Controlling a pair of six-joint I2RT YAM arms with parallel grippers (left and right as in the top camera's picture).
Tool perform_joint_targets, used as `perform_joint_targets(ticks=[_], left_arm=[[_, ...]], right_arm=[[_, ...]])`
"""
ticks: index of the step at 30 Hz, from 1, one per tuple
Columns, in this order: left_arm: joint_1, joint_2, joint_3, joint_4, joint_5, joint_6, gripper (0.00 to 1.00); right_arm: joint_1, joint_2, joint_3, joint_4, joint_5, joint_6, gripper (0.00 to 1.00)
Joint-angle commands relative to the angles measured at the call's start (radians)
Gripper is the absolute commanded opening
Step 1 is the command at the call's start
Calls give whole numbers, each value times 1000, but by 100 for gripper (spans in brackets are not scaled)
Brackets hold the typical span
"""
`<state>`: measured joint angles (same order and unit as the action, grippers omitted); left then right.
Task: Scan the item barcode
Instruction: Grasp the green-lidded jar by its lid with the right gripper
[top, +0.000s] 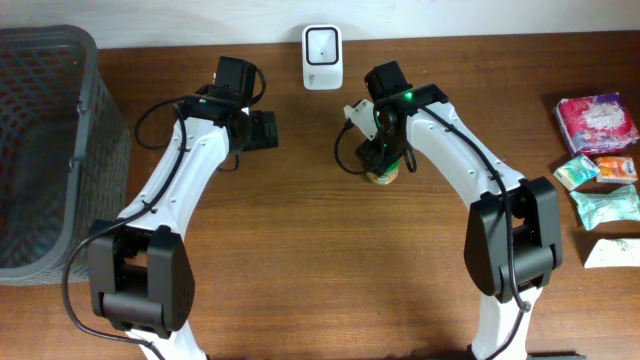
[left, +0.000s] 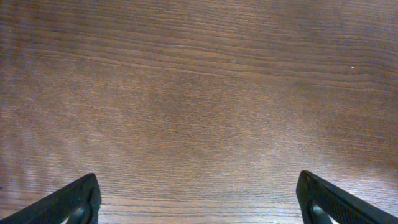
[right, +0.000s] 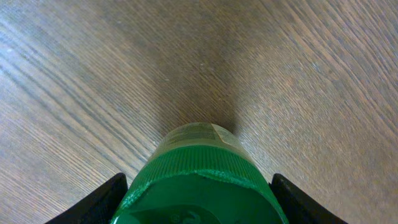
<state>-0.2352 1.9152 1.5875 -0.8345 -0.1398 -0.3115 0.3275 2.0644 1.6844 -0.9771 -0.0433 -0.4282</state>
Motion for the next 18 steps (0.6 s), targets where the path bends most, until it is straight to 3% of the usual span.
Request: perform_joint_targets(ticks=[1, 2, 3, 4, 7, 14, 18], left_arm=[[3, 7, -3, -2, -11, -12, 99], [3, 7, -3, -2, -11, -12, 99], [3, 7, -3, -2, -11, -12, 99], [3, 7, -3, -2, -11, -12, 99], [3, 7, -3, -2, -11, -12, 99], [3, 7, -3, -2, -11, -13, 99], [3, 7, -3, -2, -11, -12, 99]], right_arm=[[-19, 6, 14, -3, -40, -46, 62], [-22, 6, 14, -4, -40, -42, 74], [-23, 6, 14, -8, -40, -43, 91], [-23, 6, 14, -8, -40, -43, 100], [-23, 6, 15, 7, -39, -19, 99], [-68, 10, 150, -124, 10, 602, 99], [-72, 26, 54, -39, -42, 600, 99]])
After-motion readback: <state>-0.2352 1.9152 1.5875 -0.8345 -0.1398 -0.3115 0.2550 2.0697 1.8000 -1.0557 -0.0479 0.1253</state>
